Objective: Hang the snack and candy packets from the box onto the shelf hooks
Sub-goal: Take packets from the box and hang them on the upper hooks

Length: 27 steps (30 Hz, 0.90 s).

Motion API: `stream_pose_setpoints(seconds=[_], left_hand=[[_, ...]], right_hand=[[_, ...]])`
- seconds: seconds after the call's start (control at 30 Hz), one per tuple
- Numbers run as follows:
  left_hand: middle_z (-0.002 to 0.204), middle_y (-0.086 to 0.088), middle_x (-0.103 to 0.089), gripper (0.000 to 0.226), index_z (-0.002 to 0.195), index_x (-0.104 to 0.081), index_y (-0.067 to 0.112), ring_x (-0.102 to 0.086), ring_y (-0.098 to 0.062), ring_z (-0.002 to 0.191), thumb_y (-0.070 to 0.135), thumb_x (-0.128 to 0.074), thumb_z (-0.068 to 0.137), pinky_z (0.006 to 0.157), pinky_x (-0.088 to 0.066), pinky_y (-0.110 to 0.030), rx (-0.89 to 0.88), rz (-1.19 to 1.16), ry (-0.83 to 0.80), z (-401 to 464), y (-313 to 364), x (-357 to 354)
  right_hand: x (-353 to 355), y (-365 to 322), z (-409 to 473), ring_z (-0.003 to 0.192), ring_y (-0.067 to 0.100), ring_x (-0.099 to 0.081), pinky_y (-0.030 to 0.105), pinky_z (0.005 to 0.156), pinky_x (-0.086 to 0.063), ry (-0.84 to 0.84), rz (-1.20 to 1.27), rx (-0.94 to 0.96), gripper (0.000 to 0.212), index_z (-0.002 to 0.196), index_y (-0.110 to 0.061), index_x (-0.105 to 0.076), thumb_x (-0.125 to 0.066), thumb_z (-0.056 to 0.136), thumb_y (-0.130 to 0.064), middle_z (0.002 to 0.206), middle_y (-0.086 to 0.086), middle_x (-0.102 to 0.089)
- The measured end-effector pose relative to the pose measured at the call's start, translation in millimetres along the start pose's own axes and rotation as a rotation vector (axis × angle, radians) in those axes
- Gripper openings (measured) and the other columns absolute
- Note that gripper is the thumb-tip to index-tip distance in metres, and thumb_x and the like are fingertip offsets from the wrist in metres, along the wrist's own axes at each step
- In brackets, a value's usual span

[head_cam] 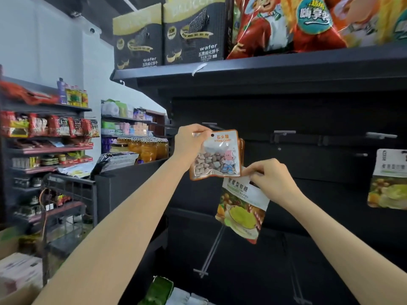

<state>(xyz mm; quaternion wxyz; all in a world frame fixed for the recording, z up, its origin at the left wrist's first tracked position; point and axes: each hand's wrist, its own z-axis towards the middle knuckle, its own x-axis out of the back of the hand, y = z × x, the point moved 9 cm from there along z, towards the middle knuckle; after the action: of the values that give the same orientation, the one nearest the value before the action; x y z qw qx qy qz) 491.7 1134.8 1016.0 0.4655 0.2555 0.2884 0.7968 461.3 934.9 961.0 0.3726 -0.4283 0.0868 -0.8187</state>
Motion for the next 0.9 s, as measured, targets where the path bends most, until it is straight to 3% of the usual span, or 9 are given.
stream_pose_setpoints(seconds=[0.1, 0.17, 0.23, 0.47, 0.6, 0.67, 0.73, 0.9], left_hand=[[0.084, 0.004, -0.062, 0.009, 0.089, -0.065, 0.017, -0.058, -0.006, 0.08, 0.018, -0.057, 0.092, 0.063, -0.043, -0.016, 0.01, 0.018, -0.032, 5.8, -2.4, -5.3], [0.087, 0.003, -0.063, 0.01, 0.09, -0.065, 0.016, -0.059, -0.007, 0.081, 0.018, -0.056, 0.093, 0.066, -0.048, -0.018, 0.03, -0.003, -0.067, 6.8, -4.1, -7.1], [0.087, 0.001, -0.065, 0.011, 0.09, -0.066, 0.017, -0.062, -0.011, 0.082, 0.018, -0.056, 0.093, 0.067, -0.049, -0.02, 0.046, -0.022, -0.097, 7.7, -7.6, -6.8], [0.083, 0.006, -0.065, 0.018, 0.079, -0.07, 0.019, -0.064, -0.014, 0.089, 0.012, -0.058, 0.09, 0.077, -0.053, -0.033, -0.048, 0.069, -0.072, 7.6, -12.5, -11.8], [0.082, 0.005, -0.063, 0.024, 0.073, -0.069, 0.021, -0.061, -0.002, 0.07, 0.005, -0.059, 0.088, 0.071, -0.055, -0.024, -0.047, 0.083, -0.037, 16.0, -19.9, -20.1], [0.081, 0.011, -0.063, 0.035, 0.065, -0.066, 0.031, -0.062, -0.005, 0.082, 0.006, -0.06, 0.087, 0.082, -0.053, -0.032, 0.021, 0.105, -0.01, 22.4, -30.8, -26.1], [0.081, 0.016, -0.063, 0.04, 0.058, -0.065, 0.036, -0.062, -0.019, 0.096, 0.008, -0.059, 0.086, 0.092, -0.047, -0.046, 0.096, 0.11, 0.015, 27.3, -43.3, -33.8], [0.104, 0.006, -0.067, 0.027, 0.078, -0.066, 0.031, -0.053, -0.021, 0.109, 0.013, -0.053, 0.092, 0.095, -0.032, -0.042, 0.135, 0.182, 0.075, 25.3, -42.0, -42.2]], right_hand=[[2.3, 4.7, 3.1, 0.093, 0.009, -0.062, 0.017, 0.073, -0.049, 0.048, -0.036, -0.017, 0.028, 0.082, -0.022, -0.07, -0.052, 0.089, -0.002, 0.093, -0.006, -0.066], [5.6, 5.5, 4.8, 0.091, 0.012, -0.063, 0.033, 0.08, -0.055, 0.083, -0.06, -0.028, 0.029, 0.075, -0.027, -0.067, -0.054, 0.086, -0.004, 0.089, -0.007, -0.067], [8.2, 3.0, 5.0, 0.086, 0.012, -0.063, 0.038, 0.078, -0.055, 0.103, -0.081, -0.031, 0.028, 0.074, -0.028, -0.066, -0.054, 0.085, -0.006, 0.087, -0.007, -0.067], [1.6, 2.9, 7.2, 0.09, 0.014, -0.062, 0.036, 0.075, -0.054, 0.085, -0.108, -0.046, 0.027, 0.074, -0.027, -0.066, -0.053, 0.086, -0.007, 0.092, -0.006, -0.067], [-0.4, 6.4, 9.7, 0.089, 0.012, -0.061, 0.031, 0.068, -0.052, 0.073, -0.137, -0.049, 0.027, 0.074, -0.028, -0.065, -0.054, 0.087, -0.007, 0.089, -0.008, -0.064], [0.3, 8.5, 11.7, 0.087, 0.012, -0.061, 0.029, 0.064, -0.051, 0.079, -0.158, -0.051, 0.027, 0.074, -0.028, -0.065, -0.054, 0.088, -0.008, 0.086, -0.01, -0.062], [0.9, 12.3, 12.5, 0.087, 0.012, -0.061, 0.029, 0.063, -0.05, 0.082, -0.182, -0.067, 0.025, 0.076, -0.028, -0.065, -0.054, 0.088, -0.009, 0.087, -0.01, -0.062], [3.1, 22.0, 11.8, 0.081, 0.012, -0.06, 0.026, 0.055, -0.046, 0.065, -0.244, -0.079, 0.023, 0.081, -0.026, -0.066, -0.053, 0.089, -0.009, 0.092, -0.005, -0.064]])
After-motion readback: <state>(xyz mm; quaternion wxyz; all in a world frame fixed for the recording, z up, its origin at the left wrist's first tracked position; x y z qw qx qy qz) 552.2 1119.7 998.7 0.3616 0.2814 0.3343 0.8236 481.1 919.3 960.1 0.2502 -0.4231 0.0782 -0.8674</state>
